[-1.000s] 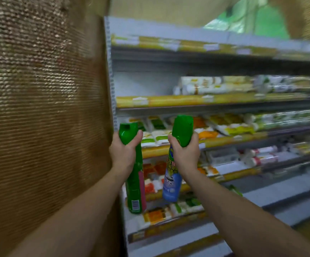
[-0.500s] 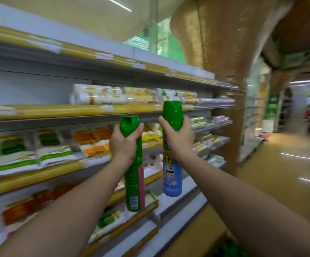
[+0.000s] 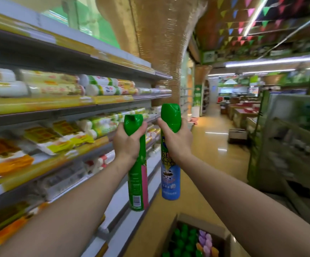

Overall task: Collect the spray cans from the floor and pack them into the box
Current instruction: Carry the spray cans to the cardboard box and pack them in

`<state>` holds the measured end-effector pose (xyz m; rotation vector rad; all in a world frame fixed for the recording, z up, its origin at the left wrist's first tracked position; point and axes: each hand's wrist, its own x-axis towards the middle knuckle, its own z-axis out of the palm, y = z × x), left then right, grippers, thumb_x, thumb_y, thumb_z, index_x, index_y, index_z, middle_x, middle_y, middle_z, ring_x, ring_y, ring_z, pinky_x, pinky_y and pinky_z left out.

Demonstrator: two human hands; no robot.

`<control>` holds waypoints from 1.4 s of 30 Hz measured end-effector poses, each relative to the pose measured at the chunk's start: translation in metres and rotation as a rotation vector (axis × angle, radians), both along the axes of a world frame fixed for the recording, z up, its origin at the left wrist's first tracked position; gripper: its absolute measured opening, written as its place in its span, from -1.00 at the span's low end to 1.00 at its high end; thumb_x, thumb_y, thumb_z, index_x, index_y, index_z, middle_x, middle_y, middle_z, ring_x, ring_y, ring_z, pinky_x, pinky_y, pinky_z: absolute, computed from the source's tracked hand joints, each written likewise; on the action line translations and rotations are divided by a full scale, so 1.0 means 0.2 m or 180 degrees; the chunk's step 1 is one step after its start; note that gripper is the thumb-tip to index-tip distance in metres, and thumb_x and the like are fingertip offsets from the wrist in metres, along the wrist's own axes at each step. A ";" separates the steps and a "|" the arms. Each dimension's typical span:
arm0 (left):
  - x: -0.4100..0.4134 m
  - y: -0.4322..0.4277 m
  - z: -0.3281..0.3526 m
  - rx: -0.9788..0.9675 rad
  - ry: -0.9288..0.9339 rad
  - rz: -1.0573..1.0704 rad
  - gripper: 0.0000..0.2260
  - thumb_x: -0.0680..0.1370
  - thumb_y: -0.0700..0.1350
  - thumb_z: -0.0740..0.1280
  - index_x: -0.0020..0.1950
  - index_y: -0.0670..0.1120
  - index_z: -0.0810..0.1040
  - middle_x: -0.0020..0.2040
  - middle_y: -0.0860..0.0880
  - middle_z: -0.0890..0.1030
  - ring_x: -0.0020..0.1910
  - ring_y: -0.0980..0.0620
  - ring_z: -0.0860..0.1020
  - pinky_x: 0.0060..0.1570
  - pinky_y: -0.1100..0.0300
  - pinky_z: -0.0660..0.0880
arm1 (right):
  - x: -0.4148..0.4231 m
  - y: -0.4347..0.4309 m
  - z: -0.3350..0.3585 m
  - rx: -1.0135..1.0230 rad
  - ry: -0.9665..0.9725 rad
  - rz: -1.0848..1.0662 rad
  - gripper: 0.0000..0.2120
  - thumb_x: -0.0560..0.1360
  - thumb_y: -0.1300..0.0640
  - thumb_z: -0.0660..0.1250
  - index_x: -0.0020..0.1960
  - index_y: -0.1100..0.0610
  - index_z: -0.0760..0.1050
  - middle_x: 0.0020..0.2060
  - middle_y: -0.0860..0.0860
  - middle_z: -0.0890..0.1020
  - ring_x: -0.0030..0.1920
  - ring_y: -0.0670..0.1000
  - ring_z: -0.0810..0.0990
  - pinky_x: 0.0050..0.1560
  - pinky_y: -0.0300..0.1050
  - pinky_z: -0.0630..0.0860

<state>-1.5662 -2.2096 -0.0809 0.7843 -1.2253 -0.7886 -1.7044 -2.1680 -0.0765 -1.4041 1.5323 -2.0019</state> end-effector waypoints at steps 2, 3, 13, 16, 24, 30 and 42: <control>-0.07 -0.12 -0.01 0.0027 -0.0073 -0.0219 -0.61 0.34 0.19 0.55 0.04 0.01 0.62 -0.10 0.07 0.71 -0.11 -0.01 0.68 0.03 -0.08 0.62 | -0.06 -0.08 -0.03 0.0018 -0.0079 -0.0176 -0.60 0.42 -0.29 0.47 0.10 -0.08 0.49 -0.09 -0.12 0.63 -0.08 -0.10 0.62 0.03 0.02 0.60; -0.10 -0.19 -0.02 0.0056 -0.0104 -0.0296 -0.59 0.32 0.23 0.53 0.03 0.02 0.63 -0.10 0.06 0.71 -0.11 -0.02 0.68 0.04 -0.11 0.62 | -0.09 -0.12 -0.05 0.0029 -0.0099 -0.0275 -0.62 0.43 -0.27 0.48 0.09 -0.08 0.49 -0.10 -0.12 0.62 -0.08 -0.09 0.62 0.03 0.02 0.60; -0.47 -0.69 -0.19 0.0254 -0.0357 -0.1054 -0.63 0.38 0.16 0.55 0.08 0.01 0.66 -0.07 0.08 0.72 -0.11 0.05 0.69 0.01 0.00 0.62 | -0.41 -0.47 -0.26 0.0291 -0.0338 -0.1039 -0.68 0.41 -0.28 0.48 -0.04 -0.14 0.44 -0.10 -0.14 0.64 -0.08 -0.12 0.62 0.07 0.05 0.60; -0.61 -0.83 -0.28 0.0412 -0.0394 -0.1120 -0.61 0.31 0.22 0.56 0.03 0.07 0.65 -0.09 0.12 0.72 -0.10 0.03 0.69 0.06 -0.09 0.62 | -0.54 -0.57 -0.35 0.0397 -0.0324 -0.1250 -0.68 0.42 -0.27 0.47 -0.04 -0.12 0.43 -0.09 -0.12 0.63 -0.07 -0.10 0.61 0.08 0.06 0.59; -1.12 -1.19 -0.64 0.0758 -0.0737 -0.1287 -0.58 0.38 0.17 0.56 0.14 0.03 0.59 -0.02 0.12 0.68 -0.01 0.07 0.64 0.07 0.05 0.57 | -1.04 -0.89 -0.70 0.0801 -0.0282 -0.1594 -0.58 0.40 -0.28 0.48 0.06 -0.04 0.49 -0.09 -0.10 0.62 -0.06 -0.07 0.61 0.06 0.07 0.60; -1.46 -1.44 -0.97 0.1143 -0.1079 -0.1192 -0.52 0.35 0.17 0.57 0.16 0.01 0.57 0.00 0.12 0.66 -0.01 0.08 0.62 0.02 0.11 0.53 | -1.39 -1.03 -1.06 0.1524 -0.0045 -0.1697 -0.59 0.34 -0.25 0.53 -0.06 -0.01 0.50 -0.13 -0.03 0.59 -0.08 -0.01 0.60 0.02 0.12 0.61; -1.61 -1.89 -1.54 0.1701 -0.1998 -0.1140 -0.54 0.40 0.05 0.59 0.16 -0.03 0.48 -0.01 0.05 0.61 -0.07 0.04 0.59 -0.12 0.15 0.50 | -1.68 -1.27 -1.71 0.2949 -0.0090 -0.1272 -0.23 0.27 0.08 0.67 0.34 0.03 0.33 0.13 0.04 0.55 0.13 0.06 0.57 0.08 0.10 0.64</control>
